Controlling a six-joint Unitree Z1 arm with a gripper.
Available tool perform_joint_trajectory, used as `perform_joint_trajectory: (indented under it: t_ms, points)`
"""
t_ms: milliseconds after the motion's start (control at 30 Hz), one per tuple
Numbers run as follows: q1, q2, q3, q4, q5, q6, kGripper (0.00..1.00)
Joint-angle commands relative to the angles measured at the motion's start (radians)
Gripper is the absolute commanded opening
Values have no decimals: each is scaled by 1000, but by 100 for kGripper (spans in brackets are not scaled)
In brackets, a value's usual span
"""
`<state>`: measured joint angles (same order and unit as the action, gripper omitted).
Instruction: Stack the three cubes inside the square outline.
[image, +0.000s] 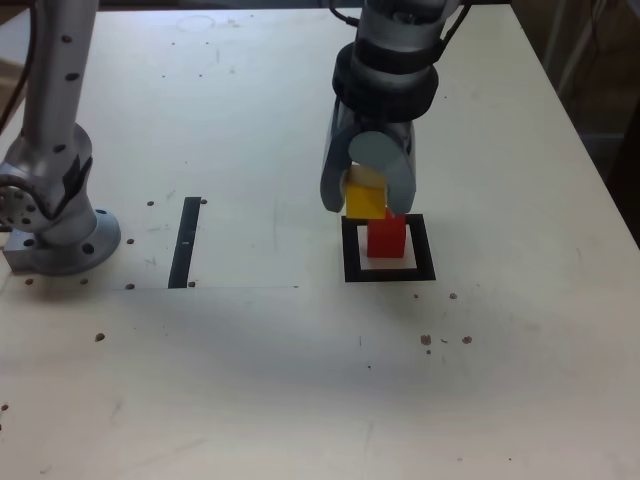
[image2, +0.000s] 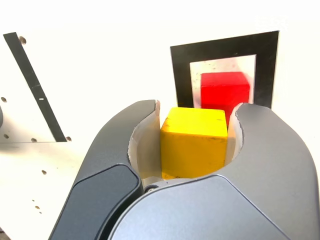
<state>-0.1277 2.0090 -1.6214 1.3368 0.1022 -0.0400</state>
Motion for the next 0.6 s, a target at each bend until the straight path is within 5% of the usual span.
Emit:
perform_joint_trajectory:
  t_ms: [0,567]
  points:
    - [-1,7,-10,-4,10,-5,27]
    - [-6,53,-25,-32,21,-9,27]
